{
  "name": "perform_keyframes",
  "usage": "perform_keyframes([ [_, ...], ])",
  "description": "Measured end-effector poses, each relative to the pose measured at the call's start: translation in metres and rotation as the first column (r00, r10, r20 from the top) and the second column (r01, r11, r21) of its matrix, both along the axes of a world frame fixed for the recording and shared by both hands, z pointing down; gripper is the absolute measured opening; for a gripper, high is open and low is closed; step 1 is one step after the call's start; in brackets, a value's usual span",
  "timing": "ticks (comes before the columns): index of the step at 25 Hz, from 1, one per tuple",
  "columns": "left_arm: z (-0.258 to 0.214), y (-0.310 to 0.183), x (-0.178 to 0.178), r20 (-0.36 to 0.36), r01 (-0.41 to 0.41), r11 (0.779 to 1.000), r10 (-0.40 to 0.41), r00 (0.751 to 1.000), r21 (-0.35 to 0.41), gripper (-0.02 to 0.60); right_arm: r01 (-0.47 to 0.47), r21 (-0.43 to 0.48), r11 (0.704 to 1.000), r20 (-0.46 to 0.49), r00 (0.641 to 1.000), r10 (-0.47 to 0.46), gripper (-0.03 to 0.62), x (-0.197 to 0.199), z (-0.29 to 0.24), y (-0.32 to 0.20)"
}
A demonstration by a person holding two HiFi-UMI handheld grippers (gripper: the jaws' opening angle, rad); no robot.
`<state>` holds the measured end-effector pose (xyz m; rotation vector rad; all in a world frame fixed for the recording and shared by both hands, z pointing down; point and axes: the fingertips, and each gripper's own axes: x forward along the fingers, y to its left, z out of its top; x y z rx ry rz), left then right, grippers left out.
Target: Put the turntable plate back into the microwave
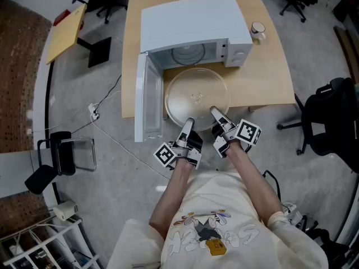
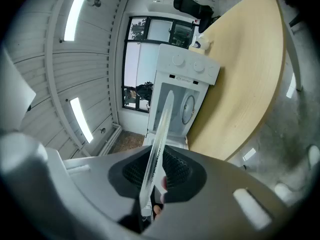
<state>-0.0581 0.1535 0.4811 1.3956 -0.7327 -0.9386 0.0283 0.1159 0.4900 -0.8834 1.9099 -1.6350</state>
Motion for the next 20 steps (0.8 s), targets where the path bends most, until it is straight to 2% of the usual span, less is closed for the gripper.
perform_keyframes([
  [3, 0.007, 0.004, -0.004, 0.01, -0.006, 1.0, 0.006, 1.0, -0.02, 0.057, 0.0, 0.042, 0.999, 0.073, 0.997, -0.003, 0.057, -0.009, -0.013, 0.001],
  [8, 0.002, 0.009, 0.001, 0.008, -0.03, 0.999, 0.031, 0.999, -0.019, 0.057, -0.02, -0.01, 1.0, -0.003, 1.0, 0.02, 0.057, 0.002, 0.002, 0.012],
  [10, 0.002, 0.011, 0.002, 0.01, -0.037, 0.999, 0.037, 0.999, -0.018, 0.057, -0.017, 0.023, 1.0, 0.026, 1.0, 0.016, 0.058, 0.0, -0.006, 0.012],
  [15, 0.0, 0.014, 0.003, 0.005, -0.034, 0.999, 0.034, 0.999, -0.015, 0.06, -0.025, 0.001, 1.0, 0.034, 0.999, 0.025, 0.058, 0.004, -0.003, 0.016],
  [20, -0.003, 0.016, 0.01, 0.005, -0.02, 1.0, 0.02, 1.0, -0.004, 0.058, -0.007, 0.042, 0.999, 0.097, 0.995, 0.003, 0.054, 0.005, -0.017, 0.014],
])
